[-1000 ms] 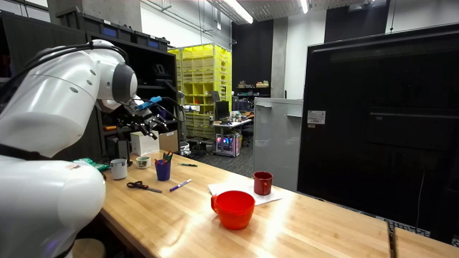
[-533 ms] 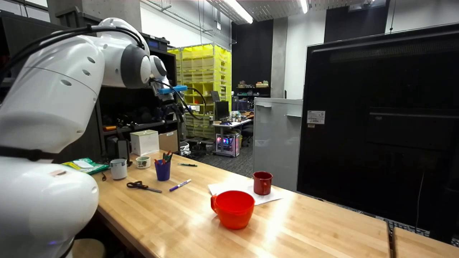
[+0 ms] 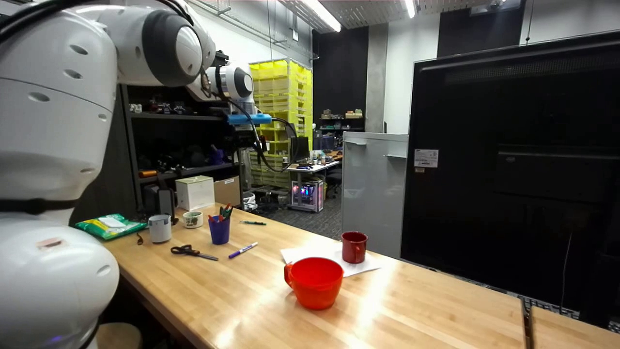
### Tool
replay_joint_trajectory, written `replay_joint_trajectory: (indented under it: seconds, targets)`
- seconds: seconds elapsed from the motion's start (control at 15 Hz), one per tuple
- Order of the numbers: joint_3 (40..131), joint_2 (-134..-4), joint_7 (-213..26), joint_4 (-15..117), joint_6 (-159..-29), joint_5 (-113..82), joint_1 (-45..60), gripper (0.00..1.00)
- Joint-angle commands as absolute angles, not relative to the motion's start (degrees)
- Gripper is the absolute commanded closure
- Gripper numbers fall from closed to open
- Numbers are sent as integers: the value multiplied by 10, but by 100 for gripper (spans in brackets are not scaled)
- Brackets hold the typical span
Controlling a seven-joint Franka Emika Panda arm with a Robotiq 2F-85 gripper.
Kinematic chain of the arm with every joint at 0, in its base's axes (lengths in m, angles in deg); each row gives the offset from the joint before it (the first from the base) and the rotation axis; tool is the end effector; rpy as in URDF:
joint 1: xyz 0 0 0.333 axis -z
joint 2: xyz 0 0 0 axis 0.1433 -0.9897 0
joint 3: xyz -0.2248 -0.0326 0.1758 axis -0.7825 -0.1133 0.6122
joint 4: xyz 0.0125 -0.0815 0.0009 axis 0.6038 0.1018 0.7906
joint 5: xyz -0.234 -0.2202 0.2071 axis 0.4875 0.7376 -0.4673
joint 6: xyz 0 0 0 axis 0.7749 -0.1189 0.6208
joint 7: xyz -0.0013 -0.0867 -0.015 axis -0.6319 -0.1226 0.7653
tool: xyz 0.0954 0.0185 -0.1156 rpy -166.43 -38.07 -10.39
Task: Move the pen and place it in the cup
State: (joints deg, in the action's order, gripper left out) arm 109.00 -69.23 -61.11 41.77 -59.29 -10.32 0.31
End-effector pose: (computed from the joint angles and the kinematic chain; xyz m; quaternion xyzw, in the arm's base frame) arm 0.5772 0.2572 0.4582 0.8833 0.4682 0.0097 0.0235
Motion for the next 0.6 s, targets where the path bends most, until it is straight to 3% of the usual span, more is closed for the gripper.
replay_joint_trajectory:
  seconds: [0.0, 0.13, 0.2, 0.53]
  targets:
    - [1061, -583, -698, 555, -676, -143, 0, 0]
    - [1050, -538, -760, 612, -708, -126, -10, 0]
    - [1050, -607, -711, 526, -670, -129, -14, 0]
    - [1044, -603, -718, 535, -674, -129, -21, 0]
